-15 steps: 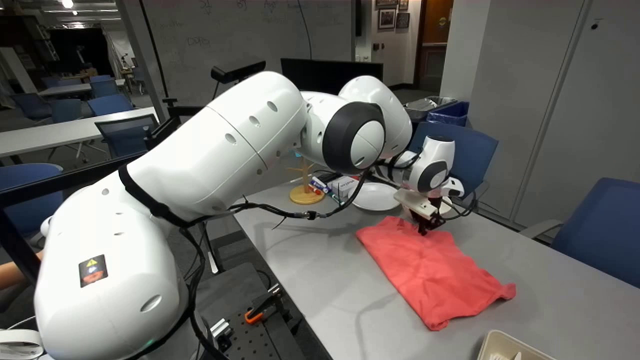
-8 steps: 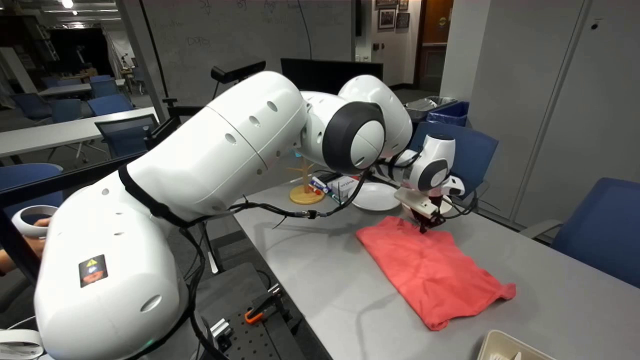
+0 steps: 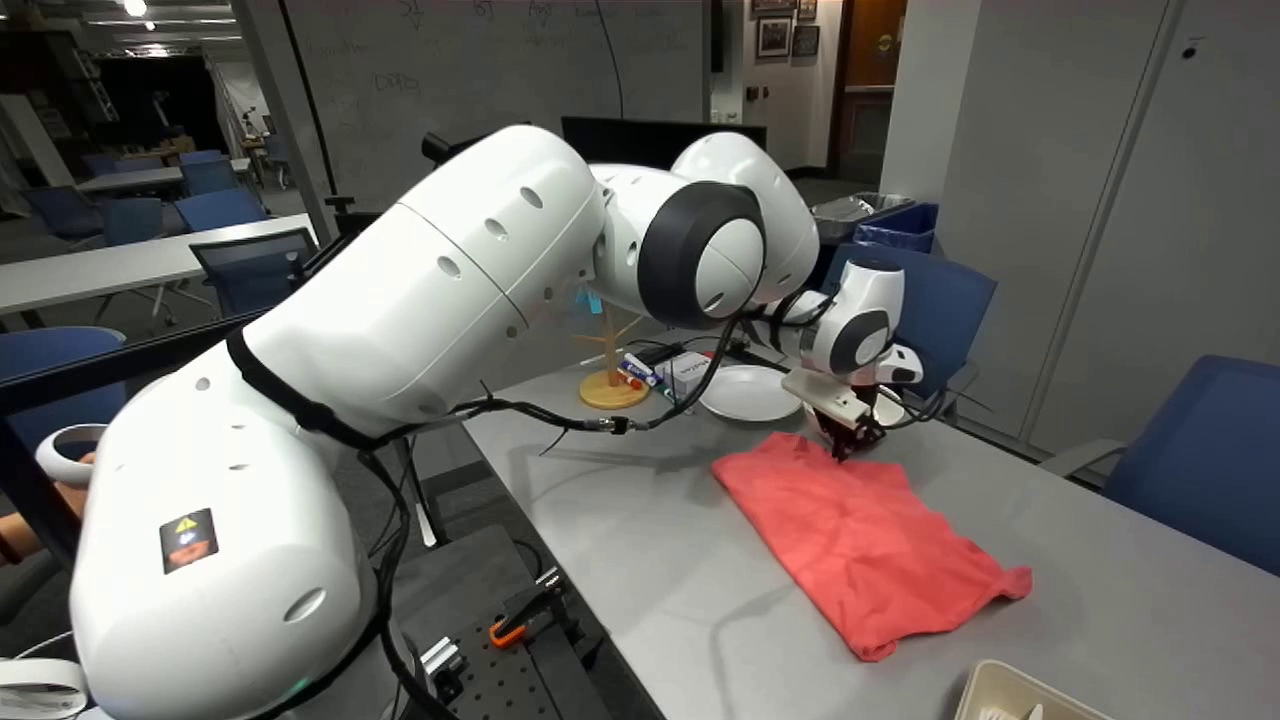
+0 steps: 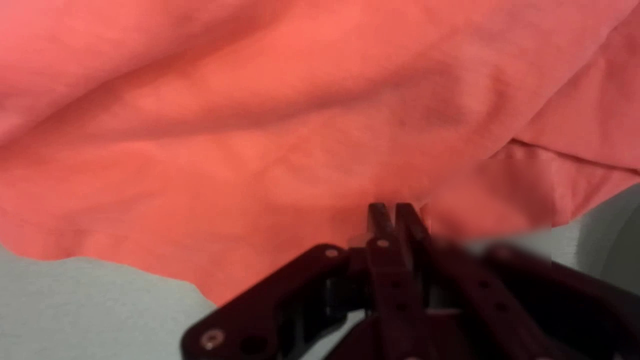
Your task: Unfold the shirt
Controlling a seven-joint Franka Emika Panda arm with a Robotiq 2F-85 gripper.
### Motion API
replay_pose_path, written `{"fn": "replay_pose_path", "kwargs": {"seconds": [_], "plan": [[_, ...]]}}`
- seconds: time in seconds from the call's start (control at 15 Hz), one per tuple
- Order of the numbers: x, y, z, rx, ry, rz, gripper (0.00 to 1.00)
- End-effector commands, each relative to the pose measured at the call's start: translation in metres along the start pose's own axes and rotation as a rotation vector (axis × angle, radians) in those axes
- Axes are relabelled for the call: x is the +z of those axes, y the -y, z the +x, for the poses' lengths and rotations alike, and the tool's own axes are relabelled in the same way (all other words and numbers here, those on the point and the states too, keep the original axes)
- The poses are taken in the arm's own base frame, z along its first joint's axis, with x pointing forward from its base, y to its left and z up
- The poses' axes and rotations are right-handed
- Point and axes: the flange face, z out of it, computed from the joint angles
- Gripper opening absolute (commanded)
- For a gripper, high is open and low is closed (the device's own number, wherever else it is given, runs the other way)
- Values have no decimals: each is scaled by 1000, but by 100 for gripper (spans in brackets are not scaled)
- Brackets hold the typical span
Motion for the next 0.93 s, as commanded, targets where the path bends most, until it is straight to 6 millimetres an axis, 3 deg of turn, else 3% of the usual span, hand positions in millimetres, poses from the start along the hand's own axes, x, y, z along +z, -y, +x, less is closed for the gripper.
{"fn": "replay_pose_path", "kwargs": {"seconds": [0.0, 0.47, 0.53, 0.67, 0.73, 0.8, 0.87], "plan": [[3, 4, -2, 7, 16, 0, 43], [6, 0, 7, 41, 3, -4, 95], [6, -1, 8, 46, 2, -3, 92], [10, -4, 9, 56, 3, -7, 100], [12, -5, 9, 61, 3, -7, 89], [14, -6, 9, 67, 4, -9, 85], [18, -6, 9, 73, 6, -11, 89]]}}
